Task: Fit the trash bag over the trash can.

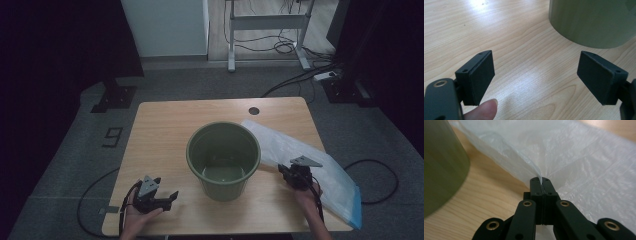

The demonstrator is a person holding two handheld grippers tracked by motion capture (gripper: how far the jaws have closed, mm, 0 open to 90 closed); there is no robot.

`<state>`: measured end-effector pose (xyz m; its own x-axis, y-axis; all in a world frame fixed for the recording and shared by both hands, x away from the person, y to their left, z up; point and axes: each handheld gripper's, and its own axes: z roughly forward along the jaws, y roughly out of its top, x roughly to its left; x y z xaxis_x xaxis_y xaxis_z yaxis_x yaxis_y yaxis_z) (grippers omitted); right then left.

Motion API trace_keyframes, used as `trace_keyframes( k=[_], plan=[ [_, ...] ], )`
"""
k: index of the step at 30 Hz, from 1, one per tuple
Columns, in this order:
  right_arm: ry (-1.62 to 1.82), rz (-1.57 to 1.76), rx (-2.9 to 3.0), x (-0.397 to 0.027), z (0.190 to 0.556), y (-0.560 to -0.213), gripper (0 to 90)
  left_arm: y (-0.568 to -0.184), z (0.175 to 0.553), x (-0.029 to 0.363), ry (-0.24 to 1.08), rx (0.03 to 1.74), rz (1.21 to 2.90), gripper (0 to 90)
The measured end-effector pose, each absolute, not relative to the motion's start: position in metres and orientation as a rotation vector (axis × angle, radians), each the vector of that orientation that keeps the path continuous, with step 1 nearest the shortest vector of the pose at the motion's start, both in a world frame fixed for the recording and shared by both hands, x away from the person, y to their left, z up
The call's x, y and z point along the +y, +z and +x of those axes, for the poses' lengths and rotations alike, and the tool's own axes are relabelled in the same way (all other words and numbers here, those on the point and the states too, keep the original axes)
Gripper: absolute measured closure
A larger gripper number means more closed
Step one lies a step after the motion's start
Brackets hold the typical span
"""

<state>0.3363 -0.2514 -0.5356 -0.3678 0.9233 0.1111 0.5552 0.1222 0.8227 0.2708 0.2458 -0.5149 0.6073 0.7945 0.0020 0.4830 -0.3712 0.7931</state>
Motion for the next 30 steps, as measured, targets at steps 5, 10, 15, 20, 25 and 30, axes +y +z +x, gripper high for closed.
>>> trace_keyframes(
  k=[5, 10, 15, 20, 25, 30],
  plan=[
    [1.249, 1.413, 1.886, -0.258, 0.328, -0.519, 88.6, -0.512, 0.270, 0.241, 0.504, 0.995, 2.030, 14.2],
    [1.314, 1.394, 1.816, -0.262, 0.323, -0.508, 88.6, -0.510, 0.270, 0.240, 0.503, 0.993, 2.021, 14.3],
    [1.381, 1.384, 1.751, -0.267, 0.319, -0.496, 88.7, -0.504, 0.268, 0.241, 0.528, 0.997, 1.982, 15.7],
    [1.458, 1.366, 1.669, -0.274, 0.312, -0.480, 88.7, -0.499, 0.267, 0.241, 0.500, 0.989, 1.941, 16.1],
    [1.511, 1.326, 1.615, -0.273, 0.306, -0.464, 88.7, -0.502, 0.268, 0.238, 0.490, 0.989, 1.961, 16.0],
    [1.552, 1.283, 1.578, -0.270, 0.301, -0.448, 88.8, -0.503, 0.268, 0.238, 0.489, 0.993, 1.967, 15.8]
  ],
)
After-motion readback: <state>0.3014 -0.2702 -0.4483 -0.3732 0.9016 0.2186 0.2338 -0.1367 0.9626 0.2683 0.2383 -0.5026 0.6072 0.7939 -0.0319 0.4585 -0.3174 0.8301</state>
